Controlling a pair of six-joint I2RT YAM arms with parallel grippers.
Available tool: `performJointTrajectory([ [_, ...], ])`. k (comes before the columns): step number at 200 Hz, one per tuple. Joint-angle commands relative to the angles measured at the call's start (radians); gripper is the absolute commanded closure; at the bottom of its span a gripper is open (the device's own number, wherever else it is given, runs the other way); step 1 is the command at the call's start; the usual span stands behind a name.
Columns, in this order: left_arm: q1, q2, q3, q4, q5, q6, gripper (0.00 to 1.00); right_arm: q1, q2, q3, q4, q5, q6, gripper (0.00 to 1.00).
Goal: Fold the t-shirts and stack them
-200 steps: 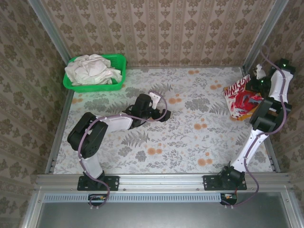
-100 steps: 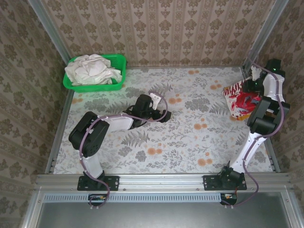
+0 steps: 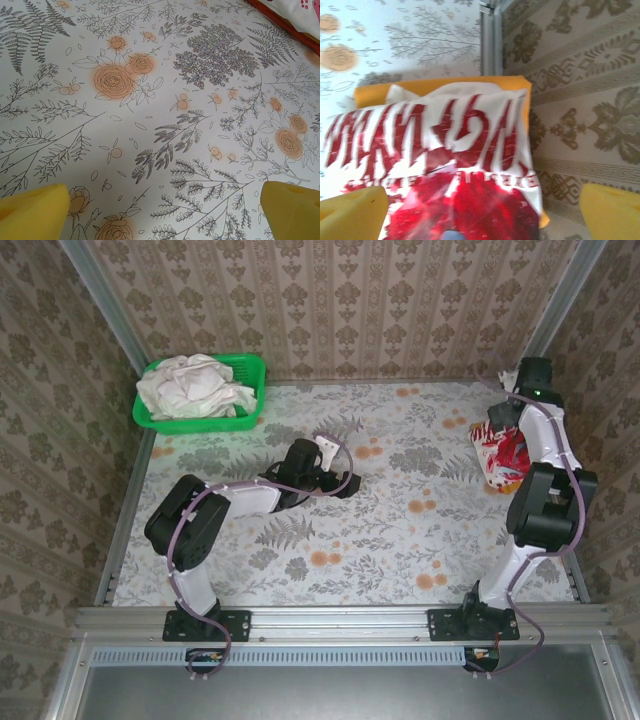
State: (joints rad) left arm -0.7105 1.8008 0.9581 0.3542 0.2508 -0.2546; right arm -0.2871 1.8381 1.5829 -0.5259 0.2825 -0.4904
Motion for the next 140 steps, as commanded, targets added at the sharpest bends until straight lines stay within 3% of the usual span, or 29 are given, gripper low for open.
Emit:
performJointTrajectory([
  [1, 0.01, 0.006, 0.01, 0.039, 0.025, -0.02, 0.0, 0.035, -0.022, -0.072, 0.011, -0.019, 0.057, 0.02],
  [37, 0.009, 0.01, 0.011, 0.041, 0.036, -0.026, 0.0, 0.008, 0.058, -0.094, 0.015, -0.072, 0.147, 0.0],
  [86, 0.009, 0.001, -0.015, 0.039, 0.024, -0.019, 0.0, -0.118, 0.222, 0.022, -0.004, -0.084, 0.231, 0.0],
  [117, 0.008, 0.009, -0.011, 0.045, 0.034, -0.033, 0.0, -0.159, 0.334, 0.119, -0.126, -0.128, 0.263, 0.0],
  [140, 0.007, 0.015, 0.001, 0.046, 0.042, -0.041, 0.0, -0.168, 0.393, 0.164, -0.227, -0.243, 0.285, 0.0],
])
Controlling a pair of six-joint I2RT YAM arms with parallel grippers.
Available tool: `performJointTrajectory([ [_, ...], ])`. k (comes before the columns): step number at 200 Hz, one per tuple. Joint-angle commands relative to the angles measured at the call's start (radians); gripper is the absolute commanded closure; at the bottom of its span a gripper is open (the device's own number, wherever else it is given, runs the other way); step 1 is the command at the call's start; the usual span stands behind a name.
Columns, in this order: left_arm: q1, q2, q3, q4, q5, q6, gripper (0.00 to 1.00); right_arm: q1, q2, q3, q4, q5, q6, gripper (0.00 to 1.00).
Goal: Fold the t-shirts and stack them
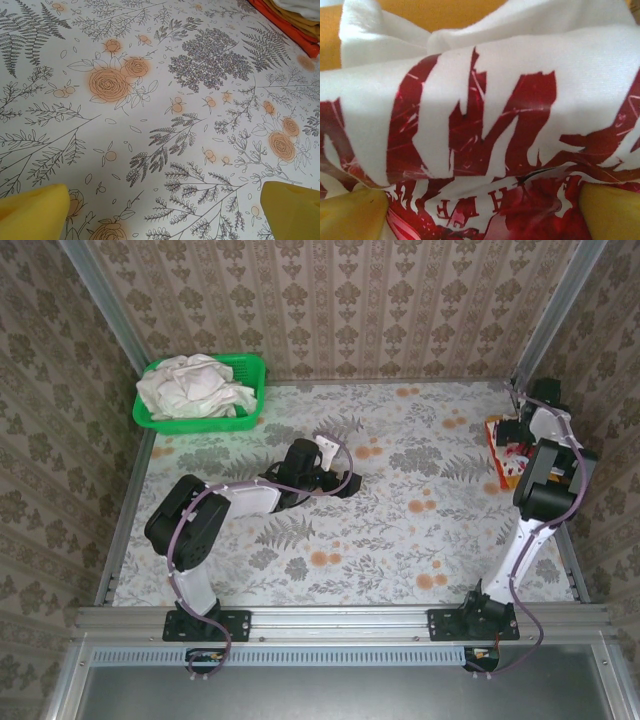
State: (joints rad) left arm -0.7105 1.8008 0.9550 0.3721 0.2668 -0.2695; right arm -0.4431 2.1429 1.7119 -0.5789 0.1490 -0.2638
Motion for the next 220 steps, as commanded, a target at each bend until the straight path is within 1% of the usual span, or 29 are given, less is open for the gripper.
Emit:
performJointTrajectory([
  [1, 0.007, 0.015, 0.004, 0.028, 0.026, -0.026, 0.0, -0.013, 0.089, 0.036, -0.178, -0.113, 0.06, 0.0],
  [30, 0.006, 0.012, 0.009, 0.025, 0.031, -0.026, 0.0, -0.02, 0.114, 0.028, -0.261, -0.23, 0.095, 0.0],
  [63, 0.007, 0.006, 0.003, 0.022, 0.036, -0.021, 0.0, -0.025, 0.071, -0.022, -0.259, -0.356, 0.125, 0.0],
  [93, 0.006, -0.006, 0.001, 0.019, 0.038, -0.019, 0.0, -0.025, -0.076, -0.092, -0.165, -0.425, 0.139, 0.0],
  [116, 0.004, -0.021, 0.001, 0.017, 0.031, -0.015, 0.0, -0.025, -0.203, -0.161, -0.046, -0.449, 0.136, 0.0],
  [137, 0.002, -0.031, -0.006, 0.016, 0.023, -0.008, 0.0, -0.025, -0.282, -0.244, 0.094, -0.431, 0.151, 0.0],
  [156, 0.002, -0.029, -0.01, 0.02, 0.023, -0.005, 0.0, -0.035, -0.281, -0.321, 0.209, -0.369, 0.19, 0.0],
  [178, 0.002, -0.033, -0.012, 0.019, 0.026, -0.004, 0.0, -0.072, -0.217, -0.304, 0.184, -0.319, 0.245, 0.0],
  [205, 0.002, -0.041, -0.02, 0.016, 0.022, 0.011, 0.0, -0.096, -0.147, -0.276, 0.155, -0.21, 0.266, 0.0],
  [220, 0.003, -0.04, -0.021, 0.016, 0.022, 0.013, 0.0, -0.112, -0.105, -0.242, 0.107, -0.222, 0.278, 0.0],
])
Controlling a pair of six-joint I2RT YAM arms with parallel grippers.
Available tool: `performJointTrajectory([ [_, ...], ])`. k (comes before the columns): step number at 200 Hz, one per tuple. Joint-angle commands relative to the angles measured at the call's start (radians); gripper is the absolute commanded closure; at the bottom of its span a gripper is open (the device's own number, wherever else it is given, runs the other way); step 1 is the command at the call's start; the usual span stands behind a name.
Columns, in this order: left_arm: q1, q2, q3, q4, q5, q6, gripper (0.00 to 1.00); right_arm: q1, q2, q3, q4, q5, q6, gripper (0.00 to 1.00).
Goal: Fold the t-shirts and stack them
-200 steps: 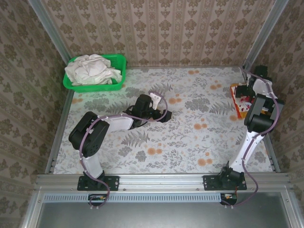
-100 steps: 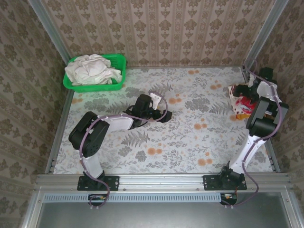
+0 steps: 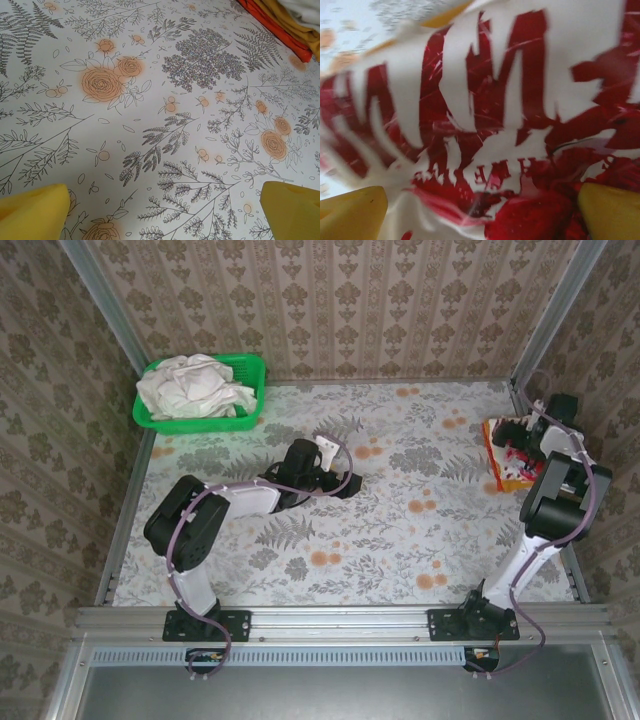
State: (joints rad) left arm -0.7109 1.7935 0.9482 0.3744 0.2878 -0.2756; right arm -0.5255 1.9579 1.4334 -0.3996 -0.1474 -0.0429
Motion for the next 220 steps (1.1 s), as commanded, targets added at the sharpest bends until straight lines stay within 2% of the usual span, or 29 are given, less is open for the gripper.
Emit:
performJointTrajectory([
  [1, 0.004, -0.033, -0.015, 0.014, 0.001, 0.019, 0.0, -0.031, 0.082, 0.039, -0.077, 0.072, 0.058, 0.0],
  [31, 0.003, -0.029, -0.01, 0.017, 0.005, 0.014, 0.0, -0.045, 0.079, 0.044, -0.096, 0.03, 0.065, 0.0],
  [96, 0.002, -0.058, -0.021, 0.023, -0.002, 0.037, 0.0, -0.036, -0.174, -0.081, 0.025, -0.086, 0.06, 0.0],
  [166, 0.038, -0.155, -0.081, 0.02, -0.036, 0.103, 0.0, 0.014, -0.435, -0.279, 0.182, -0.15, 0.056, 0.0],
  [197, 0.095, -0.265, -0.17, 0.02, -0.122, 0.165, 0.0, 0.132, -0.621, -0.478, 0.332, -0.175, 0.061, 0.0],
  [220, 0.133, -0.4, -0.264, 0.013, -0.296, 0.24, 0.0, 0.269, -0.723, -0.62, 0.402, -0.13, 0.077, 0.0],
])
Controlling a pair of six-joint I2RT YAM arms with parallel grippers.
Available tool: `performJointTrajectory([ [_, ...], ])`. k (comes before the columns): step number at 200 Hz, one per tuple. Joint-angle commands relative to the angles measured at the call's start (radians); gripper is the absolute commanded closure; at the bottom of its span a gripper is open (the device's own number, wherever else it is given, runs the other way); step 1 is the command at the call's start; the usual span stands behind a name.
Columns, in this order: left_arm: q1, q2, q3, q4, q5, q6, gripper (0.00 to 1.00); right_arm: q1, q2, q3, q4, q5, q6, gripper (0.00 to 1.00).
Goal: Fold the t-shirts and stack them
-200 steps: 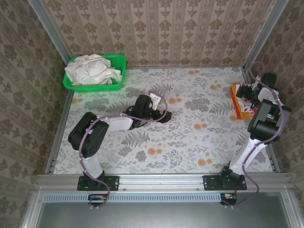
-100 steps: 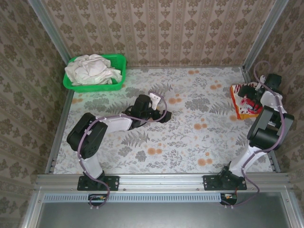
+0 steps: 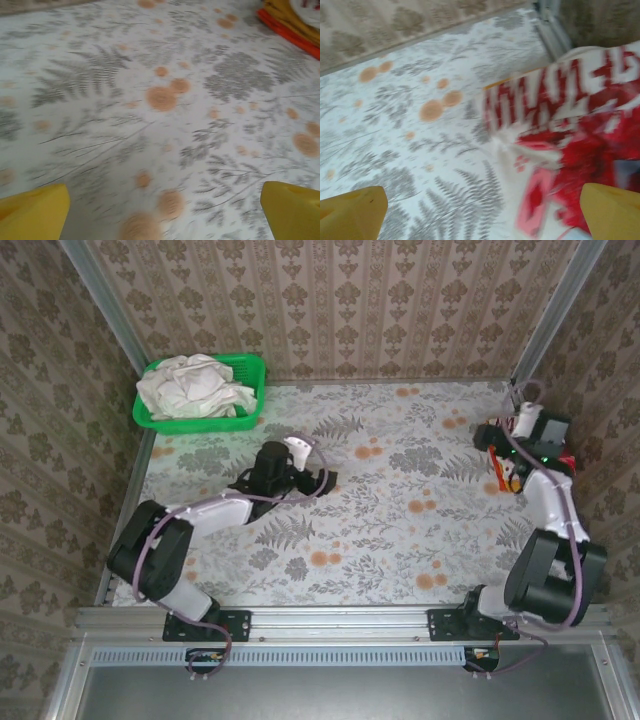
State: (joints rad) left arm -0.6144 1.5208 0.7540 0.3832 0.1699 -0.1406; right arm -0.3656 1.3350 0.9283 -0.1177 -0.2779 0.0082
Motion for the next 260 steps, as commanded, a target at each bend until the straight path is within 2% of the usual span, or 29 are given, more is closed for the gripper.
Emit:
performJointTrajectory([
  [1, 0.038, -0.135, -0.073, 0.001, -0.183, 0.108, 0.0, 0.115, -0.105, -0.121, 0.125, 0.004, 0.027, 0.0],
  [40, 0.152, -0.373, -0.17, -0.136, -0.353, 0.158, 0.0, 0.298, -0.203, -0.361, 0.341, 0.122, 0.106, 0.0],
  [53, 0.244, -0.432, -0.204, -0.188, -0.393, 0.171, 0.0, 0.325, -0.185, -0.424, 0.43, 0.153, 0.095, 0.0],
  [72, 0.366, -0.499, -0.266, -0.218, -0.384, 0.149, 0.0, 0.329, -0.126, -0.494, 0.585, 0.219, 0.087, 0.0],
  [99, 0.514, -0.521, -0.395, -0.053, -0.336, 0.146, 0.0, 0.335, -0.017, -0.56, 0.839, 0.222, 0.068, 0.0],
  [112, 0.565, -0.474, -0.429, 0.055, -0.294, 0.167, 0.0, 0.34, 0.003, -0.539, 0.829, 0.217, 0.05, 0.0],
  [130, 0.624, -0.367, -0.43, 0.173, -0.203, 0.161, 0.0, 0.344, 0.088, -0.551, 0.942, 0.242, 0.038, 0.0],
  [146, 0.64, -0.237, -0.414, 0.315, -0.132, 0.178, 0.0, 0.346, 0.164, -0.56, 1.029, 0.239, 0.036, 0.0],
  [159, 0.647, -0.175, -0.374, 0.341, -0.107, 0.168, 0.0, 0.35, 0.204, -0.557, 1.061, 0.245, 0.035, 0.0],
  [175, 0.681, -0.101, -0.327, 0.337, -0.049, 0.137, 0.0, 0.353, 0.199, -0.539, 1.015, 0.248, 0.028, 0.0],
  [193, 0.672, -0.034, -0.317, 0.378, -0.027, 0.155, 0.0, 0.355, 0.201, -0.529, 1.0, 0.244, 0.024, 0.0],
  [227, 0.604, -0.011, -0.308, 0.37, -0.162, 0.195, 0.0, 0.356, 0.201, -0.525, 0.988, 0.25, 0.024, 0.0],
  [244, 0.598, 0.019, -0.351, 0.478, -0.17, 0.202, 0.0, 0.356, 0.201, -0.525, 0.985, 0.254, 0.026, 0.0],
  [260, 0.596, 0.016, -0.346, 0.462, -0.171, 0.2, 0.0, 0.358, 0.201, -0.525, 0.987, 0.255, 0.026, 0.0],
])
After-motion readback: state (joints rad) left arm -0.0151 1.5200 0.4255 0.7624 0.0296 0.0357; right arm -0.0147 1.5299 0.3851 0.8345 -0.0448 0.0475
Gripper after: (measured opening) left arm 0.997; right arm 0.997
